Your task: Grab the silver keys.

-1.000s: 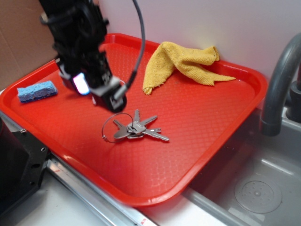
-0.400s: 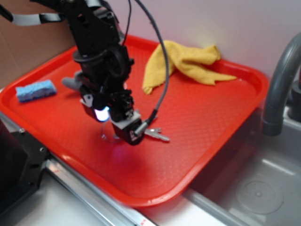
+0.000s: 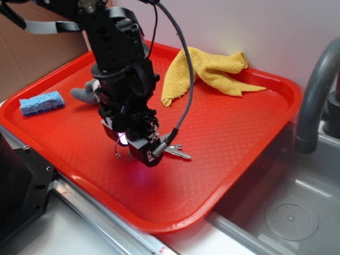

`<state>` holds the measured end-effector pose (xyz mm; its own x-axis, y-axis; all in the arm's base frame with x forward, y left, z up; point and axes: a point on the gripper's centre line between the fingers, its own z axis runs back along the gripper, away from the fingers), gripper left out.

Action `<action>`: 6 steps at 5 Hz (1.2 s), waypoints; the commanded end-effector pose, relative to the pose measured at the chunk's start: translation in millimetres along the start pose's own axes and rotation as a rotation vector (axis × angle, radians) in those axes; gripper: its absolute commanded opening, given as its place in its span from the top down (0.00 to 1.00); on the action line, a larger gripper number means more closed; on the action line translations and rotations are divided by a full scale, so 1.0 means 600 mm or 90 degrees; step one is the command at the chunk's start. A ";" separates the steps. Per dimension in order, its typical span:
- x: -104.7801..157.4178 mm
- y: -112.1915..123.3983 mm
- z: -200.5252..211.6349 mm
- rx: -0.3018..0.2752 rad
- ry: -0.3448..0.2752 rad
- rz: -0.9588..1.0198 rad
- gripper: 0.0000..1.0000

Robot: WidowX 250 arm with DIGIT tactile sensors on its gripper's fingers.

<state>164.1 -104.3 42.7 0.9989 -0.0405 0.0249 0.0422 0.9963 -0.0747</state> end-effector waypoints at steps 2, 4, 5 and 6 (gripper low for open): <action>0.008 0.020 0.115 0.078 -0.015 -0.041 1.00; -0.028 0.042 0.285 0.017 -0.051 -0.073 1.00; -0.024 0.074 0.312 -0.001 -0.057 0.000 1.00; -0.015 0.095 0.309 0.029 0.009 0.055 1.00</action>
<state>152.1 -33.7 210.8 0.9984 0.0427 -0.0384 -0.0435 0.9988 -0.0223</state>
